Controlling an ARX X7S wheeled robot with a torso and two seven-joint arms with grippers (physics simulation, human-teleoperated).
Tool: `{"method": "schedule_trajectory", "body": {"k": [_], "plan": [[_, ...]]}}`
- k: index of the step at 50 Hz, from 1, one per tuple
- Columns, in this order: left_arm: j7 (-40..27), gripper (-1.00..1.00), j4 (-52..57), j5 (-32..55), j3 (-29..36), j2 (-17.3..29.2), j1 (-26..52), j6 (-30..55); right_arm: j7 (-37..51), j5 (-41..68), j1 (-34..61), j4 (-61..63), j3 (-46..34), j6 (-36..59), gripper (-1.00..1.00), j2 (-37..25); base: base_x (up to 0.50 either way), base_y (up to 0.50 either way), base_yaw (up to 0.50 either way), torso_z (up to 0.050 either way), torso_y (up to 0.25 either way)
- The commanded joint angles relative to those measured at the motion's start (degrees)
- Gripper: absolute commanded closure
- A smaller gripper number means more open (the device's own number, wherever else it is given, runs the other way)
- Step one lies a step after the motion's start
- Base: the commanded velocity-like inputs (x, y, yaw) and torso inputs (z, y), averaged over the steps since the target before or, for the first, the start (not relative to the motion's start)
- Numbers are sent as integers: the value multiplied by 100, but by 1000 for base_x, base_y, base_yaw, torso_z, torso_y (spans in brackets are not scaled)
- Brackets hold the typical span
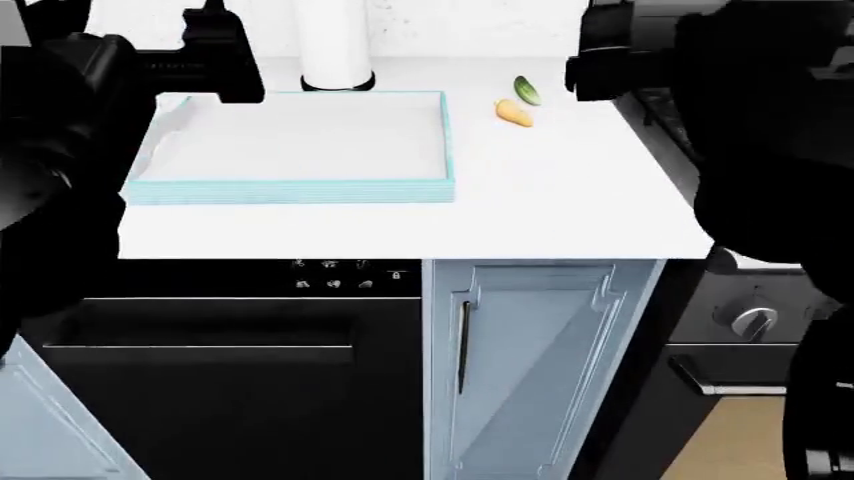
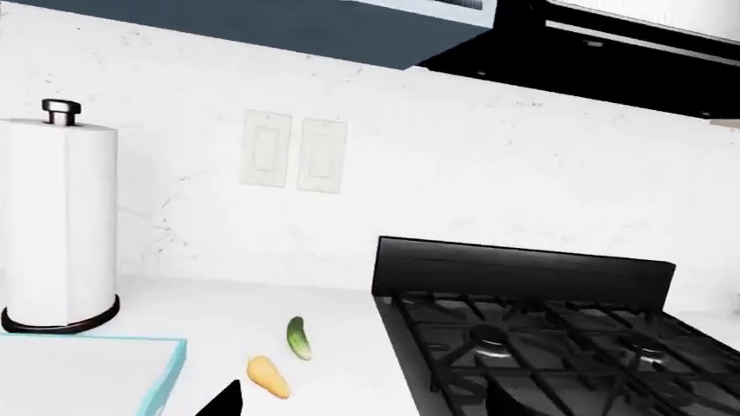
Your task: Place the two vegetables and bowl onto the tray for setting up a vegetable dip station.
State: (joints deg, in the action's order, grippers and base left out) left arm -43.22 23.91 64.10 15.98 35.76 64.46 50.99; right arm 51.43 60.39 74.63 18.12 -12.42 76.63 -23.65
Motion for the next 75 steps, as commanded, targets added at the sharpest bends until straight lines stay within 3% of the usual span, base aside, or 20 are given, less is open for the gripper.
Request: {"method": "schedule_trajectory", "body": {"k": [1, 48, 75], "plan": [[85, -100, -1646, 110, 659, -238, 1775, 469, -658, 155, 1503, -1945, -781, -472, -100, -152, 160, 0, 0, 0, 0], [-52, -100, -1743, 292, 511, 34, 1598, 560, -759, 88, 842, -1726, -1043, -729, -100, -382, 498, 0, 0, 0, 1], [-185, -100, -1575, 530, 374, 205, 1454, 634, -835, 93, 656, -1609, -1072, -908, -100, -472, 7, 0, 0, 0, 0]]}}
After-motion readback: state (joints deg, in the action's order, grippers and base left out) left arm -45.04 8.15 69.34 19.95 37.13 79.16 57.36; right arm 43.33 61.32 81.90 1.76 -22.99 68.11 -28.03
